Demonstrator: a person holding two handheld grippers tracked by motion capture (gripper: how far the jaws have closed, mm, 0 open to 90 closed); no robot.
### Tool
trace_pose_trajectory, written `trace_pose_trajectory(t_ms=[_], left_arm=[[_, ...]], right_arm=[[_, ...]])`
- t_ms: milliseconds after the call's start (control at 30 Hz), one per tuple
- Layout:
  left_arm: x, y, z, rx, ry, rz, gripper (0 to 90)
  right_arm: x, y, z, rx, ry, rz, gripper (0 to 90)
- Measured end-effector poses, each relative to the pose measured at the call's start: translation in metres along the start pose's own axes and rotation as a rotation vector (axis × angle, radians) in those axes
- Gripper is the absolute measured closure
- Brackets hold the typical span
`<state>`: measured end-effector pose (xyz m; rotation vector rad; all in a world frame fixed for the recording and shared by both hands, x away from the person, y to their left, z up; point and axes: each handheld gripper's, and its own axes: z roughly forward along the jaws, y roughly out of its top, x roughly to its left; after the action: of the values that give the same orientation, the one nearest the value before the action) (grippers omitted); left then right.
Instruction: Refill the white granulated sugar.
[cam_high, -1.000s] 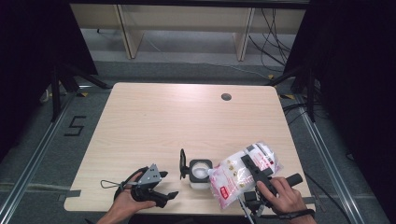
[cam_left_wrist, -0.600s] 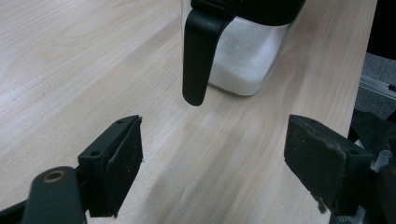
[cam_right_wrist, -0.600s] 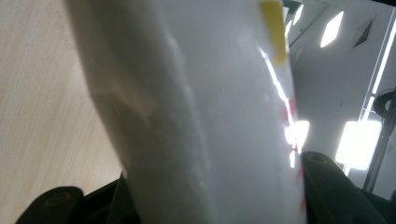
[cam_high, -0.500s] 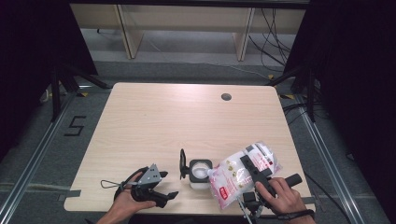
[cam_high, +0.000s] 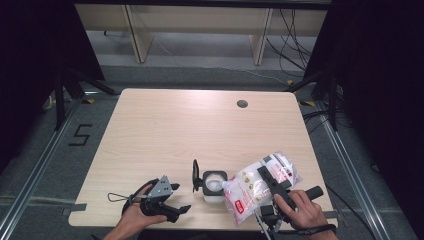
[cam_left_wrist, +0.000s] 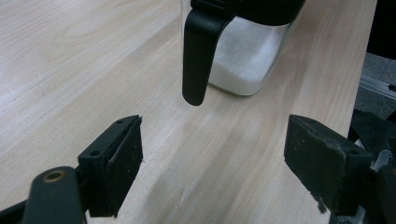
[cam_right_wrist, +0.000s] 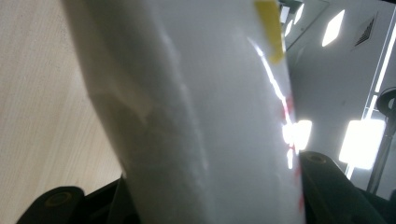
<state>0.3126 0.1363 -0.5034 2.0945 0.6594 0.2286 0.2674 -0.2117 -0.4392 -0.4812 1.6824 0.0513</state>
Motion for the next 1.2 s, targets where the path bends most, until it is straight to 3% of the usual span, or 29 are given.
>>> trace_pose_trajectory(t_ms=[133,200,233,267,400,433,500,533,567,600,633,667,733,800,833,933,1033,1100,1133,1167,1200], left_arm=[[-0.0003,0.0000,0.0001,-0.006,-0.003,-0.002,19.2],[0.0005,0.0001,0.0000,-0.001,0.001,0.008,19.2],[0.0003,-0.0001,-0.0001,-0.001,0.002,0.005,19.2],[-0.0004,-0.0001,0.0002,-0.007,-0.002,-0.002,19.2],[0.0007,0.0003,-0.0001,-0.005,-0.005,0.013,19.2],[-0.0009,-0.0001,-0.0002,-0.005,0.001,-0.007,19.2],[-0.0002,0.0001,0.0000,-0.006,-0.002,-0.001,19.1],[0.0008,0.0003,-0.0004,0.000,0.000,0.014,19.2],[0.0009,0.0004,-0.0001,-0.006,-0.006,0.018,19.2],[-0.0004,0.0001,-0.0002,-0.005,-0.001,-0.001,19.2],[0.0002,0.0003,-0.0001,-0.005,-0.005,0.006,19.2],[0.0018,0.0007,-0.0005,0.000,-0.003,0.030,19.2],[-0.0001,0.0000,0.0001,-0.008,-0.002,0.003,19.2],[0.0001,0.0001,0.0000,-0.006,-0.005,0.002,19.2],[0.0022,0.0008,-0.0006,0.000,-0.004,0.034,19.2],[-0.0007,0.0000,-0.0004,-0.005,0.000,-0.006,19.2],[-0.0006,0.0001,-0.0004,-0.004,0.000,-0.006,19.1],[-0.0007,0.0000,-0.0004,-0.004,0.000,-0.006,19.1],[-0.0001,0.0001,-0.0006,0.000,0.004,-0.001,19.2],[0.0002,0.0001,-0.0005,0.001,0.000,0.000,19.2],[-0.0006,0.0000,-0.0004,-0.005,0.001,-0.006,19.1]], right_arm=[[0.0021,-0.0011,0.0001,-0.004,0.001,0.030,59.7],[-0.0021,-0.0008,0.0016,-0.029,-0.014,-0.013,59.8],[-0.0026,-0.0005,0.0011,-0.024,-0.006,-0.012,59.9],[-0.0009,-0.0004,-0.0007,-0.004,0.004,0.011,59.9],[-0.0006,-0.0005,-0.0007,-0.010,-0.002,0.022,60.1],[-0.0016,-0.0009,-0.0003,-0.018,-0.007,0.006,60.2],[-0.0039,-0.0020,0.0013,-0.043,-0.021,-0.013,60.3],[-0.0025,-0.0012,0.0012,-0.042,-0.024,0.016,60.4],[-0.0024,-0.0013,0.0012,-0.041,-0.026,0.014,60.4],[-0.0041,-0.0023,0.0012,-0.045,-0.018,-0.020,60.4],[-0.0026,-0.0025,-0.0006,-0.017,0.005,0.008,60.5],[0.0018,-0.0027,-0.0015,-0.001,0.005,0.069,60.5],[0.0001,-0.0029,-0.0009,-0.007,0.005,0.047,60.5],[0.0020,-0.0026,-0.0009,-0.009,0.001,0.073,60.6],[-0.0003,-0.0029,-0.0009,-0.010,0.001,0.042,60.6],[0.0013,-0.0028,-0.0014,-0.002,0.009,0.057,60.6],[0.0006,-0.0027,-0.0001,-0.020,-0.011,0.061,60.6],[-0.0027,-0.0034,0.0005,-0.039,-0.026,0.017,60.7],[-0.0030,-0.0038,0.0006,-0.037,-0.029,0.020,60.7],[-0.0043,-0.0048,0.0010,-0.041,-0.024,-0.006,60.7],[-0.0038,-0.0053,-0.0002,-0.018,-0.002,0.001,60.7]])
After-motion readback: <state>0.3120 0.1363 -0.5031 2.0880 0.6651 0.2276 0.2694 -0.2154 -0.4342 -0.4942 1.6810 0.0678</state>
